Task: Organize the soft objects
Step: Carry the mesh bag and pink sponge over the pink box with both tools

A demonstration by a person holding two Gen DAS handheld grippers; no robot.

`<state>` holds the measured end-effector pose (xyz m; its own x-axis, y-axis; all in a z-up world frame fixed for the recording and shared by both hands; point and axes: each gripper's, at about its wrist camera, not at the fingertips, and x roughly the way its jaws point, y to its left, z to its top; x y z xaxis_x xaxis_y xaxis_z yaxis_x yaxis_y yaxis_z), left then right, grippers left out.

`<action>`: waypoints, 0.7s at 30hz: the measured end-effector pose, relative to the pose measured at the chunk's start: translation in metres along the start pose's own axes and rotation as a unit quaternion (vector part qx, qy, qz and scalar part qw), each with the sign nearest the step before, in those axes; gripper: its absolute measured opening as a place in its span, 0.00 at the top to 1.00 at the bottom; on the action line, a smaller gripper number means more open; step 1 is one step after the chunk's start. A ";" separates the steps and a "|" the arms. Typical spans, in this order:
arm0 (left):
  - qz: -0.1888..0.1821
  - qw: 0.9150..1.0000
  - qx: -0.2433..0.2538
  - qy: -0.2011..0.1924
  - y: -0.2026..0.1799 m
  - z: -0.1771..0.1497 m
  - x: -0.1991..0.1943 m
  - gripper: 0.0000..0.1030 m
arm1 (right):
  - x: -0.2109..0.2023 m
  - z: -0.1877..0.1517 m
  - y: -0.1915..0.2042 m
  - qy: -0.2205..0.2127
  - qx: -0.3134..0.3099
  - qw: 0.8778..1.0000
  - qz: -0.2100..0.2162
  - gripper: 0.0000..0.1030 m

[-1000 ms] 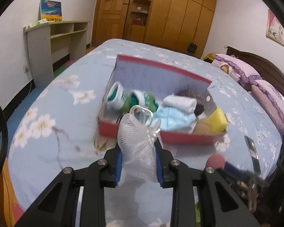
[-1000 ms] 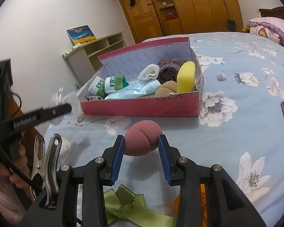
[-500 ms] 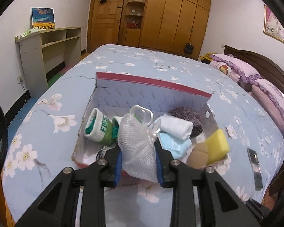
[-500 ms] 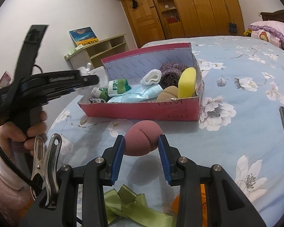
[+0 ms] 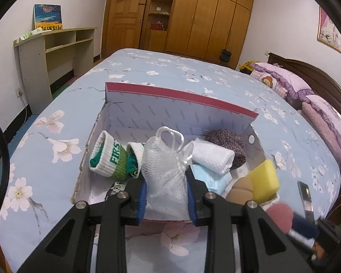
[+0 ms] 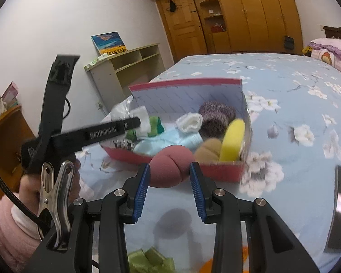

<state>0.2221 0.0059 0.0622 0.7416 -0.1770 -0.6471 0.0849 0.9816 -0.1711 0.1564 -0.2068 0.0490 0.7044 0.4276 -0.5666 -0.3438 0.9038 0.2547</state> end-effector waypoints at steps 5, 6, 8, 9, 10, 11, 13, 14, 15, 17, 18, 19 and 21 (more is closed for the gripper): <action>0.012 1.000 0.014 -0.005 0.000 -0.003 0.007 0.71 | 0.013 0.024 -0.001 -0.006 -0.005 1.000 -0.005 0.64; 0.012 1.000 0.015 -0.004 0.000 -0.004 0.008 0.71 | 0.015 0.027 -0.001 -0.006 -0.004 1.000 -0.005 0.64; 0.007 1.000 0.012 0.000 0.001 -0.005 0.012 0.71 | 0.023 0.036 -0.003 -0.007 -0.001 1.000 -0.004 0.64; 0.006 1.000 0.010 0.002 0.003 -0.006 0.015 0.71 | 0.027 0.039 -0.004 -0.007 0.001 1.000 -0.005 0.64; 0.007 1.000 0.009 0.003 0.004 -0.007 0.017 0.71 | 0.031 0.043 -0.004 -0.006 0.002 1.000 -0.007 0.64; 0.007 1.000 0.008 0.005 0.005 -0.008 0.020 0.71 | 0.034 0.045 -0.004 -0.006 0.002 1.000 -0.008 0.64; 0.005 1.000 0.003 0.011 0.008 -0.012 0.025 0.71 | 0.044 0.052 -0.004 -0.003 0.001 1.000 -0.011 0.64; 0.004 1.000 0.000 0.014 0.010 -0.013 0.027 0.71 | 0.047 0.055 -0.003 -0.003 0.000 1.000 -0.012 0.64; 0.003 1.000 -0.004 0.019 0.012 -0.015 0.030 0.71 | 0.050 0.057 -0.003 -0.003 0.000 1.000 -0.012 0.64; 0.003 1.000 -0.009 0.026 0.015 -0.017 0.034 0.71 | 0.059 0.064 -0.004 -0.003 0.002 1.000 -0.010 0.64; 0.000 1.000 -0.012 0.028 0.018 -0.018 0.036 0.71 | 0.064 0.066 -0.004 -0.001 0.002 1.000 -0.009 0.64; -0.001 1.000 -0.014 0.027 0.019 -0.019 0.036 0.71 | 0.067 0.068 -0.004 0.000 0.001 1.000 -0.009 0.64; -0.006 1.000 -0.015 0.023 0.020 -0.019 0.036 0.71 | 0.075 0.071 -0.003 0.004 -0.001 1.000 -0.010 0.64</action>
<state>0.2375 0.0175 0.0215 0.7089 -0.1917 -0.6787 0.0723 0.9770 -0.2005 0.2542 -0.1760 0.0612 0.7056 0.4098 -0.5781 -0.3318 0.9119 0.2415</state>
